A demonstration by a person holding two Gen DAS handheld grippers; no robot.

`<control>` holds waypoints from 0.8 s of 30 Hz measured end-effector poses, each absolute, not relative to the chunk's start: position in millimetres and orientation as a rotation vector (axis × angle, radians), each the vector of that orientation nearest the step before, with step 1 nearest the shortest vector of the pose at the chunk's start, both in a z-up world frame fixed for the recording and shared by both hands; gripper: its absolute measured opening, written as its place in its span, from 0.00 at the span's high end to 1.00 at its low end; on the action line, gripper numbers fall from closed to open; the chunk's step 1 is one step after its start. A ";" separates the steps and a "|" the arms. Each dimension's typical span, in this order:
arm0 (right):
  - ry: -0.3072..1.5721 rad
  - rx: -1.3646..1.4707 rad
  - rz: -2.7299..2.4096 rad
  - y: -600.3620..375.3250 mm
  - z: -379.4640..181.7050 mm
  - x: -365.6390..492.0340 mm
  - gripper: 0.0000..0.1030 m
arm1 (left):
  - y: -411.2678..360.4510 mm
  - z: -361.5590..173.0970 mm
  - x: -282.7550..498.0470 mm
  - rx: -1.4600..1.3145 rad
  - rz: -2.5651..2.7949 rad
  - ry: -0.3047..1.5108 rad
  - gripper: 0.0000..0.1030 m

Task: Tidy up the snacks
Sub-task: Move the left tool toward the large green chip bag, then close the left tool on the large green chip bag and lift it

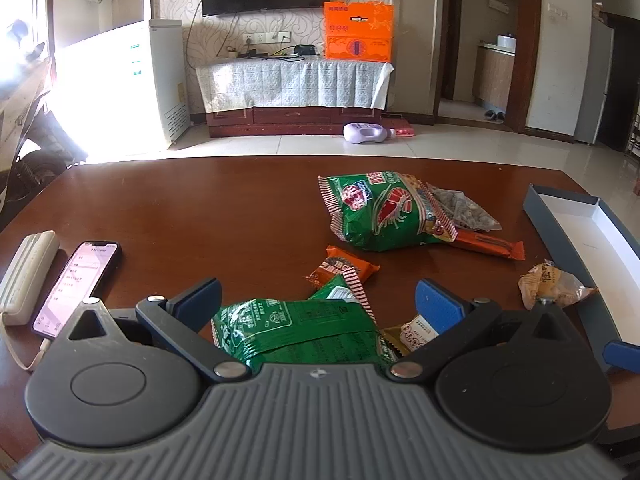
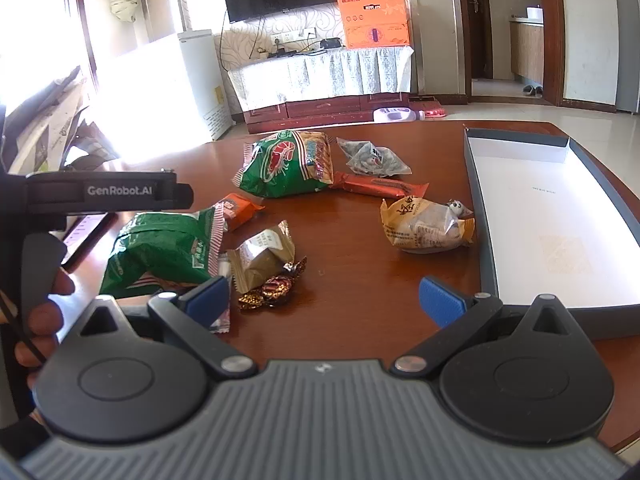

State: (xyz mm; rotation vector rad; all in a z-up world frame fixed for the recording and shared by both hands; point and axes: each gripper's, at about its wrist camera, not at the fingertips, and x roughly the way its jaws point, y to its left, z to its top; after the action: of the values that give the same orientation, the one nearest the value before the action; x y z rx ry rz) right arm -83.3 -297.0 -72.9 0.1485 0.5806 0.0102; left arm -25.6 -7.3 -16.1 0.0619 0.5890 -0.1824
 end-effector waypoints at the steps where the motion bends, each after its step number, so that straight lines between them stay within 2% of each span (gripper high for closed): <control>1: 0.581 0.148 0.012 -296.8 -72.7 -83.3 0.00 | -7.2 -15.7 -26.3 0.062 -0.185 0.585 0.00; 22: 0.530 0.120 0.083 -289.2 -68.9 -88.6 0.00 | 18.8 -16.4 -36.7 0.111 -0.236 0.532 0.00; 24: 0.526 0.109 0.093 -286.9 -68.6 -88.7 0.00 | 22.4 -18.0 -37.5 0.126 -0.253 0.529 0.05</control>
State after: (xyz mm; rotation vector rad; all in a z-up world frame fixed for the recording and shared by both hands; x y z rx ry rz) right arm -88.7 -286.9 -68.6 0.1093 0.5263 0.0933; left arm -37.5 22.4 -18.0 0.1261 0.5291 -0.2529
